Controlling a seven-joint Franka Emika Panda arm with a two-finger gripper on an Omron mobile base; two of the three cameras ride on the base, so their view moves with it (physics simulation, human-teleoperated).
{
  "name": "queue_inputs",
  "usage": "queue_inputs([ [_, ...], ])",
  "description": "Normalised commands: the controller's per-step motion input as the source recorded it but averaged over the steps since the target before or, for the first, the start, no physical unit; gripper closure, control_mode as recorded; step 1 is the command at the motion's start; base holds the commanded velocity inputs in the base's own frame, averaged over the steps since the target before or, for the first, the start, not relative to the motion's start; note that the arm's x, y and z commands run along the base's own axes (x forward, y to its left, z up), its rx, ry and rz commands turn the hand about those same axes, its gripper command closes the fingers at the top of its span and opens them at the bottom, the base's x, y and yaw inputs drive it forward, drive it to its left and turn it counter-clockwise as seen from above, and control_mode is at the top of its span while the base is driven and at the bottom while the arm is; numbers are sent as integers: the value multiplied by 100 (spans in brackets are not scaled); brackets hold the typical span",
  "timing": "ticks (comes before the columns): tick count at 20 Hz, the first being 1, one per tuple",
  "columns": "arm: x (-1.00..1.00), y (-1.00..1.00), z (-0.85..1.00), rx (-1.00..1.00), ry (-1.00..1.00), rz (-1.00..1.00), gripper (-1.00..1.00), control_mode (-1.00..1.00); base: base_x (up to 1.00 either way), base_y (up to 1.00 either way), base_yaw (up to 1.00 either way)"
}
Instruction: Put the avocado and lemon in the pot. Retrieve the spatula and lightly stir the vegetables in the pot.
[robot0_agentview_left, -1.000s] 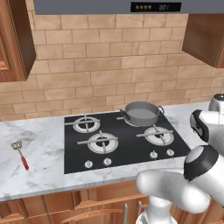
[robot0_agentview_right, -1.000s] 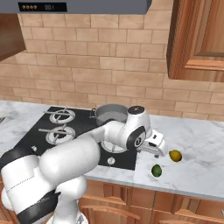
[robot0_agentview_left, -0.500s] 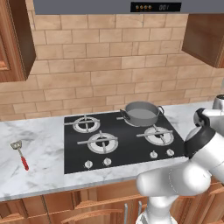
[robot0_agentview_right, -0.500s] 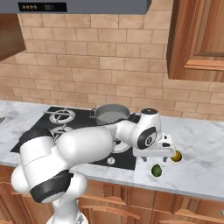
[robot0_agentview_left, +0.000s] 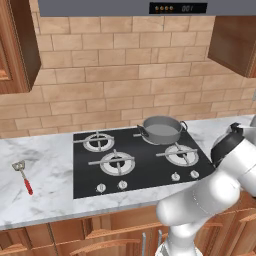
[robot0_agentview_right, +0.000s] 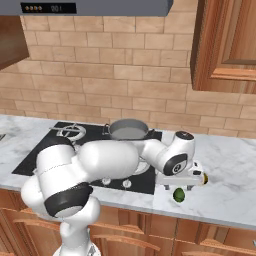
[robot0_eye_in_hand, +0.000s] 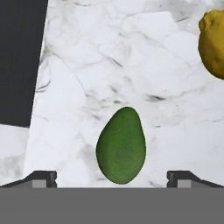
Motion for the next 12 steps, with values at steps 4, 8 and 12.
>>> queue_inputs([
  [4, 0, 0, -25, 0, 4, 0, -100, -100, 0, 0, 0],
  [8, 8, -5, -24, 0, 0, 0, -100, -100, 0, 0, 0],
  [12, 2, 0, -26, 0, 0, 0, -100, -100, 0, 0, 0],
])
